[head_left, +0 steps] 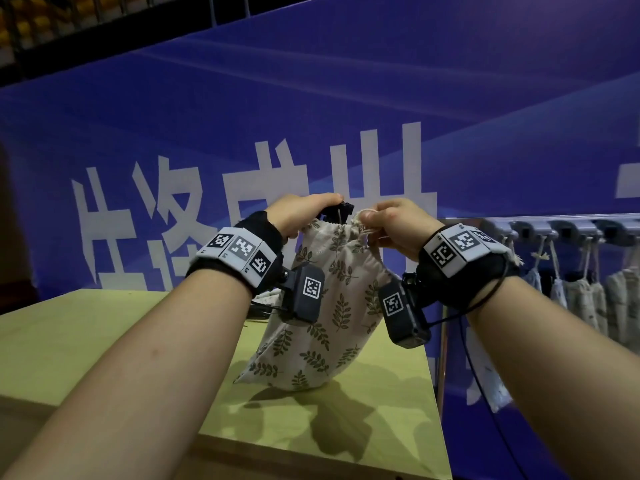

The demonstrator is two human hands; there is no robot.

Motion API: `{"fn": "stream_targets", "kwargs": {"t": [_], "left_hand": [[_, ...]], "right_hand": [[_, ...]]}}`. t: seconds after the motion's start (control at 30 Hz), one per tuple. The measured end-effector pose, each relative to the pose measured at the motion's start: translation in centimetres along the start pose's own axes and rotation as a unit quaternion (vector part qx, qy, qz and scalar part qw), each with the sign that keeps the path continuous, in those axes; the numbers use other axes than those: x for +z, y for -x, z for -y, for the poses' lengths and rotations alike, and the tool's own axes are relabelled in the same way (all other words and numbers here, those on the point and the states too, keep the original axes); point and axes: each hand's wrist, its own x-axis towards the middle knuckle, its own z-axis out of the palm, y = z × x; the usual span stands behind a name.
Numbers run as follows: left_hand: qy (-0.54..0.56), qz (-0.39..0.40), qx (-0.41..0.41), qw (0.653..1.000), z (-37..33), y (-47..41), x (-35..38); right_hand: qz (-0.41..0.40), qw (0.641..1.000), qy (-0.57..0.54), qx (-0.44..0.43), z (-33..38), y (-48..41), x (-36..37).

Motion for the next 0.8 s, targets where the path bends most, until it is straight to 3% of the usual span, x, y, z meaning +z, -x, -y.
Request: {"fn": "stream_targets", "kwargs": {"t": [0.3,0.53,0.63,0.8], "left_hand": [[0.027,0.036,0.02,0.999,0.1,-0.3,0.7],[0.174,0.07,0.024,0.982,1.1,-0.4,1.0],[0.202,0.049,0.046,0.977,1.8,-1.7,1.5],[0.214,0.048,0.075,0.973,1.5,-1.5,1.9]], "right_hand": [[-0.009,0.994,-0.106,0.009,0.0,0.6,0.7],[-0.039,0.965,-0.253,0.061,0.3,0.6,-0.9],[-0.017,0.949,-0.309,0.064,0.3,0.5,-1.0],[-0.043,0.961,-0.269,0.045,0.9,0.7,-0.5]]}}
